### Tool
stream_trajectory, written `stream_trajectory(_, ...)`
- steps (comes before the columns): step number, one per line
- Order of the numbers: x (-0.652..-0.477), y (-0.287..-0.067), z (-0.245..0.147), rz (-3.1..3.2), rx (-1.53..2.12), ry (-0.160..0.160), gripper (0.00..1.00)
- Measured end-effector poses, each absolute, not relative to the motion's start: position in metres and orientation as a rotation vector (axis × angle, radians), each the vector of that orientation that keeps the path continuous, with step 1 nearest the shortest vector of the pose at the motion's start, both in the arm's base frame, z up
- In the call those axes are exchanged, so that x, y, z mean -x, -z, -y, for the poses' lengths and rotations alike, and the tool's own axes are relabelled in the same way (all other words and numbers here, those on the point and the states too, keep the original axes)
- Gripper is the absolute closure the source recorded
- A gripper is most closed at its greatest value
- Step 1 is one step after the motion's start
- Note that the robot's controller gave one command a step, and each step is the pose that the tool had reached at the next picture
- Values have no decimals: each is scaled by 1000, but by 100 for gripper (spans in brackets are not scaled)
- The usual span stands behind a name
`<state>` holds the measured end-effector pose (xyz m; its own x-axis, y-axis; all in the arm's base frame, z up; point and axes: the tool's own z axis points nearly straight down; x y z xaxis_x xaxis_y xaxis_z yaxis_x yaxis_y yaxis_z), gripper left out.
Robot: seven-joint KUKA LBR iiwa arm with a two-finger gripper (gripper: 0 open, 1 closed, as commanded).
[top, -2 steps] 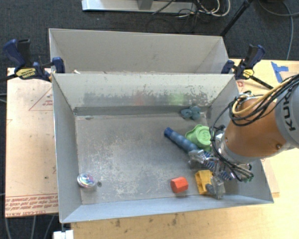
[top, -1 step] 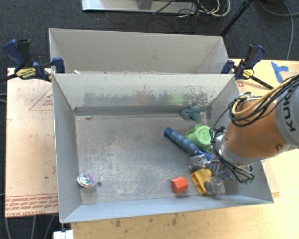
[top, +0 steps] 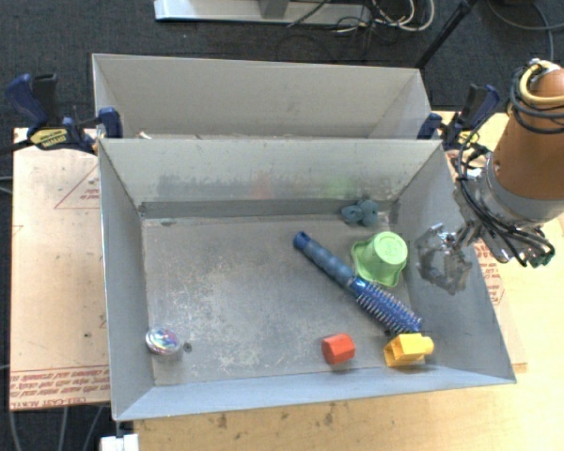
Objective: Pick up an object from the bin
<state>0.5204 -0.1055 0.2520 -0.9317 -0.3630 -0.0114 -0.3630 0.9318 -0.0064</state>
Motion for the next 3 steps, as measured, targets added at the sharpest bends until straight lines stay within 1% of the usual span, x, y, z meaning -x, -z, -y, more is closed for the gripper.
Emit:
stream_trajectory(1, -518, -247, 105, -3084, 580, -1, 0)
stream_trajectory(2, -500, -121, 43, -3121, 417, -8, 0)
stream_trajectory(3, -519, -79, 95, -3136, 177, -3, 0)
